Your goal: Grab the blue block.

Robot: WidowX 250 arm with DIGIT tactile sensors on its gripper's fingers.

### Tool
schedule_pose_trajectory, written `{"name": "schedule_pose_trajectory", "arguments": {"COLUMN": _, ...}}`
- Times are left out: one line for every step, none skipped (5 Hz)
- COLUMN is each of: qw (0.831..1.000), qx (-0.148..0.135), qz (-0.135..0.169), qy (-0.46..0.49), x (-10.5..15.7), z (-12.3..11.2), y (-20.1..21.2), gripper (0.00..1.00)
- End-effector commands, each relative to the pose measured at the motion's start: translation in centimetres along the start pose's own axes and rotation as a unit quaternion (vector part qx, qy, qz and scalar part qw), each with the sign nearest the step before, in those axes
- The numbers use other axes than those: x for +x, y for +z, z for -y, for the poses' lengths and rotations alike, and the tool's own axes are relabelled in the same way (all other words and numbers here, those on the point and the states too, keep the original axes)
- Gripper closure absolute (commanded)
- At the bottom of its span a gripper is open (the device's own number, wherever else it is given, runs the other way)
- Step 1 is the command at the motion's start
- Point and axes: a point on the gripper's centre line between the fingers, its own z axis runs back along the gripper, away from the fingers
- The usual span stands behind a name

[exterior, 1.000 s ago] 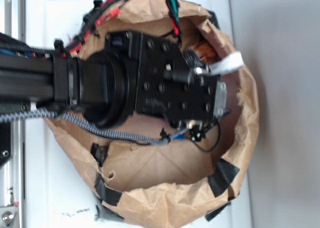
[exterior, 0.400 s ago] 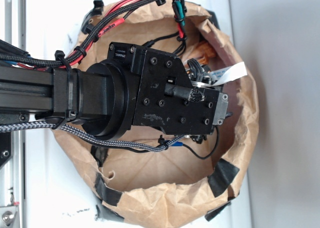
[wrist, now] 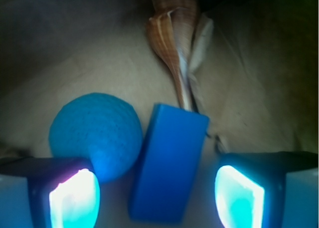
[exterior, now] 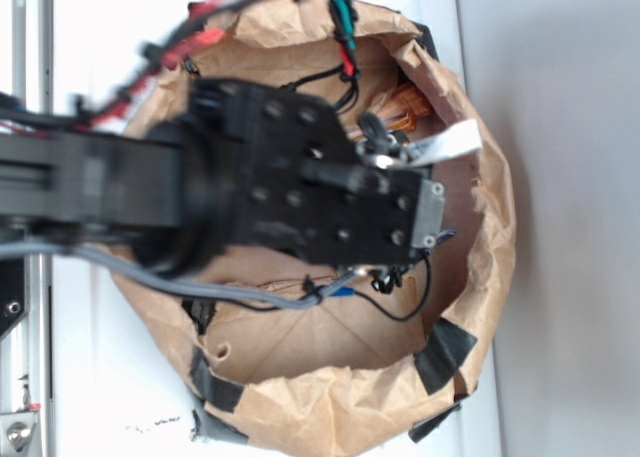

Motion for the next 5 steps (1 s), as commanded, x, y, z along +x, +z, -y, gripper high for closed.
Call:
{"name": "schedule_pose_trajectory", "arguments": {"qw": 0.999, "qx": -0.035, "qz": 0.018, "qy": 0.011, "x": 1.5, "z": -1.1, "y": 0.2, "gripper": 0.0}}
{"name": "schedule_pose_trajectory", "arguments": {"qw": 0.999, "qx": -0.022, "qz": 0.021, "qy": 0.013, "x": 1.6, "z": -0.5, "y": -1.4, "gripper": 0.0}}
{"name": "schedule_pose_trajectory", "arguments": {"qw": 1.0, "qx": -0.019, "qz": 0.02, "qy": 0.006, "x": 2.1, "z": 0.6, "y": -2.8, "gripper": 0.0}}
{"name": "schedule_pose_trajectory", "arguments": {"qw": 0.999, "qx": 0.002, "qz": 0.045, "qy": 0.004, "x": 1.6, "z": 1.3, "y": -4.6, "gripper": 0.0}}
{"name": "schedule_pose_trajectory", "arguments": {"qw": 0.999, "qx": -0.007, "qz": 0.047, "qy": 0.003, "x": 1.4, "z": 1.1, "y": -3.6, "gripper": 0.0}}
